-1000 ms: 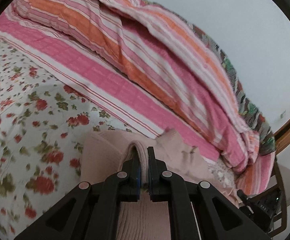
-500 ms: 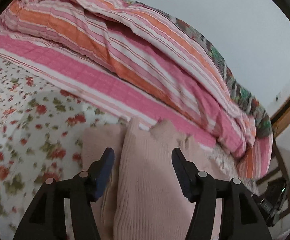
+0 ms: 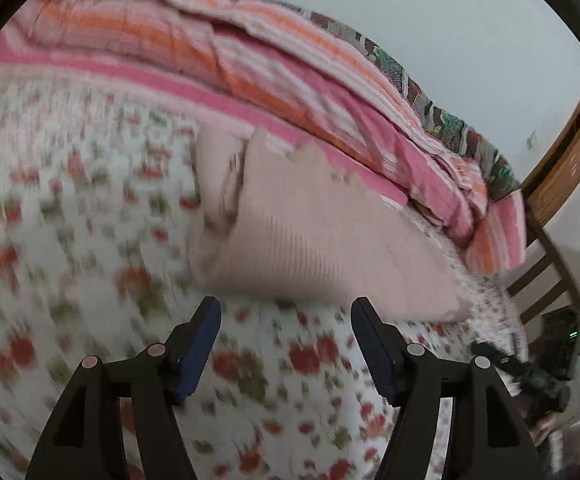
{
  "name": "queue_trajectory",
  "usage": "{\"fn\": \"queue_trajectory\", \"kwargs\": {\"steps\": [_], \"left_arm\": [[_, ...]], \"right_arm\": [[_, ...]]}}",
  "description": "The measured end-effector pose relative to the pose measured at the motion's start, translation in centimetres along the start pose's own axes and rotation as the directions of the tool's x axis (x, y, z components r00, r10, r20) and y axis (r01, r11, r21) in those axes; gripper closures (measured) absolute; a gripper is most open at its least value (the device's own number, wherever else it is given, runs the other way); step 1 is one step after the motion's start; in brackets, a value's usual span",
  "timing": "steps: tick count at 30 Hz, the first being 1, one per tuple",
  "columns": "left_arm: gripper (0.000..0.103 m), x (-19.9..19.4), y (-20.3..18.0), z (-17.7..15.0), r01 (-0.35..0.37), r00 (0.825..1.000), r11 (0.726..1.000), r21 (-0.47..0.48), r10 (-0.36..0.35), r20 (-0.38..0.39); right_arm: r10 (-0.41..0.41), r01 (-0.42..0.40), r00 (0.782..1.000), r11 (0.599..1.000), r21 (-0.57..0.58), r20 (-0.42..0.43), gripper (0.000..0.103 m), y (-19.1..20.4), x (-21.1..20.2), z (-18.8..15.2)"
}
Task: Fold small clothes
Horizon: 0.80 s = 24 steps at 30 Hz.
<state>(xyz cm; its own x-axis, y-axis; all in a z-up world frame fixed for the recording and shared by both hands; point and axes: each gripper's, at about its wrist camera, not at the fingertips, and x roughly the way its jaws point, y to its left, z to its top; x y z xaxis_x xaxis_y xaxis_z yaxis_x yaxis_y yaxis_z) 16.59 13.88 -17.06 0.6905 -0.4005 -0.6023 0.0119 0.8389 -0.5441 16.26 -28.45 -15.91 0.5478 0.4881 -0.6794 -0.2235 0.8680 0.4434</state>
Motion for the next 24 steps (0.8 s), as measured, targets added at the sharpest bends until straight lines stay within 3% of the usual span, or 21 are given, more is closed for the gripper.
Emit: {"fn": "queue_trajectory", "kwargs": {"steps": [2, 4, 6, 10, 13, 16, 19, 21, 24], "left_arm": [[0.039, 1.0, 0.6, -0.5, 0.001, 1.000, 0.999, -0.036, -0.002, -0.024], [0.039, 1.3, 0.8, -0.6, 0.009, 1.000, 0.999, -0.049, -0.010, -0.007], [0.039, 1.6, 1.1, -0.3, 0.035, 0.999, 0.997, -0.074, -0.034, 0.012], [0.039, 3.0, 2.3, 0.7, 0.077, 0.997, 0.984, -0.161, -0.073, 0.030], [0.044, 3.7, 2.3, 1.6, 0.076, 0.996, 0.983, -0.168, -0.069, 0.049], [0.055, 4.7, 2.6, 2.3, 0.052, 0.998, 0.979, -0.198, -0.042, 0.053], [0.069, 5.4, 2.9, 3.0, 0.035, 0.997, 0.973, -0.229, -0.020, 0.069], [0.083, 5.8, 3.2, 3.1, 0.028, 0.997, 0.968, -0.249, -0.011, 0.071], [0.092, 5.8, 3.4, 3.0, 0.053, 0.997, 0.964, -0.259, -0.035, 0.073]], "right_arm": [[0.001, -0.001, 1.000, 0.999, 0.038, -0.007, 0.044, -0.4, 0.7, -0.7], [0.007, -0.009, 1.000, 0.998, 0.064, 0.026, 0.042, -0.5, 1.1, -0.6], [0.032, -0.037, 0.998, 0.994, 0.099, 0.054, 0.033, -0.7, 1.4, -0.2], [0.052, -0.071, 0.994, 0.978, 0.198, 0.099, 0.031, -1.5, 2.9, 1.2], [0.045, -0.078, 0.991, 0.962, 0.263, 0.129, 0.031, -2.3, 3.9, 2.3], [0.019, -0.063, 0.990, 0.948, 0.311, 0.143, 0.033, -2.7, 4.8, 3.3], [-0.017, -0.029, 0.990, 0.945, 0.324, 0.137, 0.049, -2.9, 5.8, 4.3], [-0.051, 0.004, 0.991, 0.937, 0.350, 0.124, 0.079, -3.4, 6.3, 4.7], [0.019, -0.067, 0.992, 0.912, 0.405, 0.121, 0.092, -4.8, 6.4, 4.7]]}}
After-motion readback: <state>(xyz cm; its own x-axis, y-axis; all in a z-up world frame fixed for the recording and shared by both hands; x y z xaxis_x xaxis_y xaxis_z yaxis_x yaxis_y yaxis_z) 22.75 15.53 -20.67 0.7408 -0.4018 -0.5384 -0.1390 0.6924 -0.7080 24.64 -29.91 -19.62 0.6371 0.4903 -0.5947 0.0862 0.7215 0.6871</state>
